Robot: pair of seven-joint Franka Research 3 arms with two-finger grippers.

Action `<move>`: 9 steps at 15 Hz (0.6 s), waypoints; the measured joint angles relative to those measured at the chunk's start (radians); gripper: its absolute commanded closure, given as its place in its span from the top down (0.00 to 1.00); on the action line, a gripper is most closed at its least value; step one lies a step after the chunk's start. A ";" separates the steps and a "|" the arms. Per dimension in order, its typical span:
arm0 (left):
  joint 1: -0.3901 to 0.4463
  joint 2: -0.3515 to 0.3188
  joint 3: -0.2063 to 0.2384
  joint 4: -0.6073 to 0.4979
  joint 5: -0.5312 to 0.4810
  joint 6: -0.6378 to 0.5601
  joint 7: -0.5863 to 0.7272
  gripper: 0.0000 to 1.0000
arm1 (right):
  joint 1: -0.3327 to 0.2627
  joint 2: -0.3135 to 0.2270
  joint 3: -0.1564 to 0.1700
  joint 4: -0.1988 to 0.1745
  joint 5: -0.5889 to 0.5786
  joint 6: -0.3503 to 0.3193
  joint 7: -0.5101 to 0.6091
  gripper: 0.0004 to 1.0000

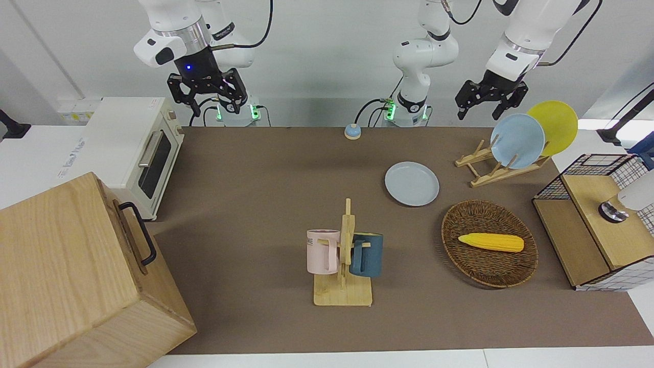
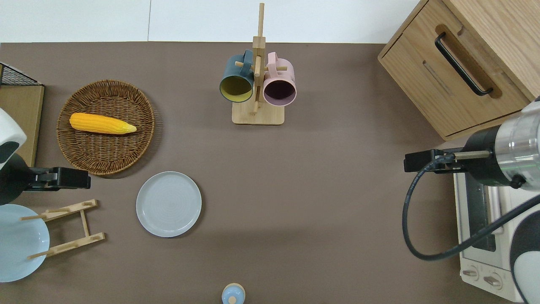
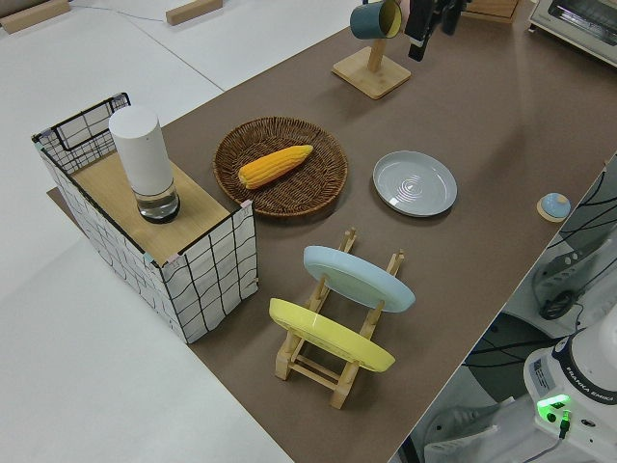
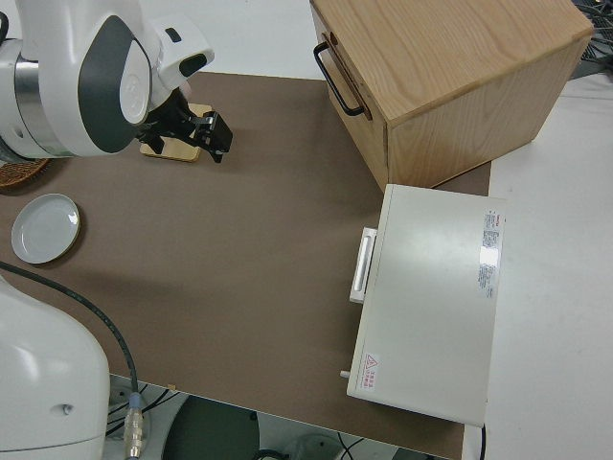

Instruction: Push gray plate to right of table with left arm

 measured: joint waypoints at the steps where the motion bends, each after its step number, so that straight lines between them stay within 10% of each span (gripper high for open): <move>1: 0.000 0.000 0.001 0.000 0.000 0.000 0.000 0.99 | 0.000 0.000 0.000 0.000 0.000 0.000 0.000 1.00; 9: 0.001 0.000 0.007 0.000 0.000 0.000 0.000 0.99 | 0.000 0.000 0.000 0.000 0.000 0.000 0.000 1.00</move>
